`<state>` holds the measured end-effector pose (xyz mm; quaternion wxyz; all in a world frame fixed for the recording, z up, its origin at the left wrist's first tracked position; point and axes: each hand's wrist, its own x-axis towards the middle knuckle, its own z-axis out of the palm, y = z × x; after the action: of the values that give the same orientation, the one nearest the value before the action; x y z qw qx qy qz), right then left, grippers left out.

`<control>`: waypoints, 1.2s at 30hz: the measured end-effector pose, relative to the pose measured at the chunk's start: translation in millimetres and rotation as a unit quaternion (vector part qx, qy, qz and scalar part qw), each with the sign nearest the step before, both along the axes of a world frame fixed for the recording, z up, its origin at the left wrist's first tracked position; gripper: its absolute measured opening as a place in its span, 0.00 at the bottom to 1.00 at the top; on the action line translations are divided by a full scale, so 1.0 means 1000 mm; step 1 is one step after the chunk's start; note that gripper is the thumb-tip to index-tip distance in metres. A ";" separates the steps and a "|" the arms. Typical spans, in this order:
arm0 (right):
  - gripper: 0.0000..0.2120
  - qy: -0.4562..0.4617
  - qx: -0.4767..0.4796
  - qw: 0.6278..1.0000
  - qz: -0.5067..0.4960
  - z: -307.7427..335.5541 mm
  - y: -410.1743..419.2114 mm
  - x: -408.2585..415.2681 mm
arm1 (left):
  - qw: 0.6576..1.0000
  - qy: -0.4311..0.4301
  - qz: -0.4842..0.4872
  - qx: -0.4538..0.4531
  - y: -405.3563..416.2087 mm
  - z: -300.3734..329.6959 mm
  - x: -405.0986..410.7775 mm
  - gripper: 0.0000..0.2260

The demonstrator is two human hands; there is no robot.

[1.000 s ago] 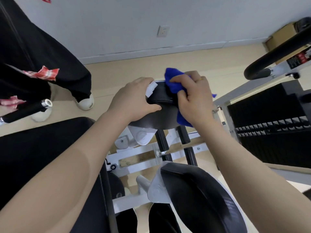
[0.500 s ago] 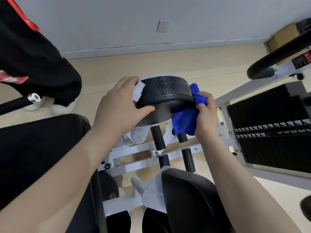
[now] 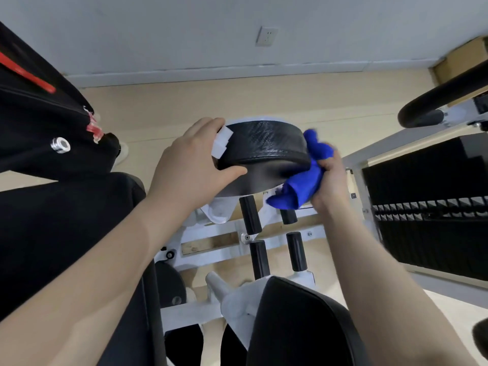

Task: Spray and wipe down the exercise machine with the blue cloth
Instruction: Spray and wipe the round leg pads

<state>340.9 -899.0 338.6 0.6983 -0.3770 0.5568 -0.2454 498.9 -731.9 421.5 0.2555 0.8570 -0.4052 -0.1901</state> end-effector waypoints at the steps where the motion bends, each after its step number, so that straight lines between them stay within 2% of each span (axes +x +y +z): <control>1: 0.13 0.060 0.044 0.997 0.019 -0.014 0.011 0.001 | 1.000 0.000 -0.003 -0.001 -0.001 0.000 0.001 0.34; 3: 0.15 0.125 0.106 0.986 0.028 -0.040 0.032 0.001 | 1.000 0.002 -0.007 -0.005 -0.003 0.001 0.002 0.33; 6: 0.16 0.107 0.143 0.984 0.000 -0.044 0.039 0.004 | 1.000 0.000 0.003 -0.016 -0.004 -0.003 0.003 0.33; 8: 0.15 0.083 0.101 0.991 -0.036 -0.022 0.029 0.004 | 1.000 0.000 0.007 -0.021 -0.002 -0.005 0.000 0.34; 10: 0.15 -0.010 0.030 0.996 -0.089 0.003 0.012 0.003 | 1.000 -0.001 0.012 -0.027 0.000 -0.005 0.000 0.34; 12: 0.17 -0.051 -0.033 0.995 -0.081 0.021 0.009 0.005 | 0.999 0.000 0.015 -0.028 0.002 -0.004 -0.002 0.34; 15: 0.16 0.096 -0.042 0.994 0.003 0.010 0.021 0.011 | 0.999 -0.002 0.014 -0.037 0.001 -0.004 -0.001 0.33; 18: 0.15 0.156 0.004 0.988 0.023 0.008 0.025 0.017 | 0.999 -0.001 0.007 -0.036 0.000 -0.005 0.000 0.33; 21: 0.14 0.129 -0.142 0.981 0.004 0.031 0.019 0.015 | 0.999 -0.002 0.008 -0.036 0.003 -0.005 -0.002 0.33; 22: 0.14 0.114 -0.216 0.970 0.016 0.043 0.021 0.018 | 0.999 -0.003 0.011 -0.039 0.004 -0.004 -0.003 0.33; 24: 0.12 0.142 -0.340 0.926 0.078 0.060 0.032 0.028 | 0.999 0.026 0.021 -0.043 0.007 -0.004 -0.001 0.32; 25: 0.13 0.180 -0.381 0.901 0.102 0.063 0.036 0.033 | 0.994 0.096 0.036 -0.047 0.008 -0.004 0.003 0.31; 26: 0.14 0.213 -0.414 0.878 0.116 0.064 0.040 0.036 | 0.975 0.206 0.059 -0.054 0.011 -0.002 0.009 0.28; 27: 0.16 0.230 -0.436 0.862 0.119 0.063 0.041 0.037 | 0.941 0.321 0.085 -0.059 0.014 -0.002 0.017 0.24; 28: 0.18 0.234 -0.453 0.852 0.117 0.062 0.039 0.036 | 0.907 0.402 0.111 -0.056 0.018 -0.006 0.027 0.18; 30: 0.20 0.247 -0.446 0.855 0.092 0.061 0.035 0.034 | 0.880 0.453 0.141 -0.028 0.022 -0.017 0.043 0.10; 32: 0.21 0.272 -0.461 0.842 0.068 0.065 0.044 0.040 | 0.875 0.458 0.158 -0.013 0.022 -0.025 0.049 0.08; 33: 0.22 0.287 -0.506 0.810 0.077 0.069 0.056 0.047 | 0.873 0.459 0.164 -0.010 0.021 -0.028 0.051 0.09; 36: 0.18 0.301 -0.658 0.666 0.180 0.076 0.095 0.065 | 0.848 0.501 0.172 -0.024 0.021 -0.032 0.054 0.15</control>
<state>405.6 -803.8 414.1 0.0937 -0.8852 0.3510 -0.2907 553.0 -710.8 389.3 0.4731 0.6949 -0.0725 -0.5367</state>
